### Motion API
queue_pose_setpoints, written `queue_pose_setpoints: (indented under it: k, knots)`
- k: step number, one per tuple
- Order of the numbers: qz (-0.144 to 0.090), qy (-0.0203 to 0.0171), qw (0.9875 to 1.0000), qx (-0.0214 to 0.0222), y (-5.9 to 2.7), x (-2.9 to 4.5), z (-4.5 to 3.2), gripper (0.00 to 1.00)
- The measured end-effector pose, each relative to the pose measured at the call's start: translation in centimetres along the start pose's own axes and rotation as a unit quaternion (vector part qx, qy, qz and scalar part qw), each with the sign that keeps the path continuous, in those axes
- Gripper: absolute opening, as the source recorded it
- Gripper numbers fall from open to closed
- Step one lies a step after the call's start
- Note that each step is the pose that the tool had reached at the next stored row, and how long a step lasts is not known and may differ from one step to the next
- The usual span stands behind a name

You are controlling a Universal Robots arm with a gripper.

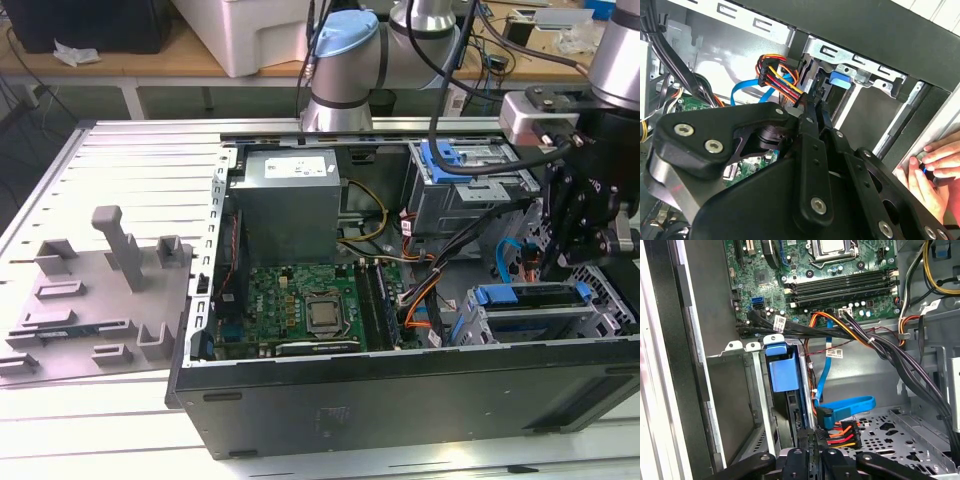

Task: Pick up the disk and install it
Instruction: 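Insert the first disk wire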

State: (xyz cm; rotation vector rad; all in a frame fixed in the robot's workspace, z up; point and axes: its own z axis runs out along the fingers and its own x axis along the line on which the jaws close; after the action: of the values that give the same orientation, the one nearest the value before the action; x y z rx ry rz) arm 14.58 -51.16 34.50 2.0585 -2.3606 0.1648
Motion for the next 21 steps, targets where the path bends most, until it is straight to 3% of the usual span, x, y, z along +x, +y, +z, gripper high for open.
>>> queue_pose_setpoints:
  k: [12,21]
  knots:
    - [-0.001,-0.0009,1.0,0.0,-0.07,0.49,0.04,0.17]
    - [-0.021,-0.0024,0.9998,0.0014,-0.01,0.61,0.04,0.17]
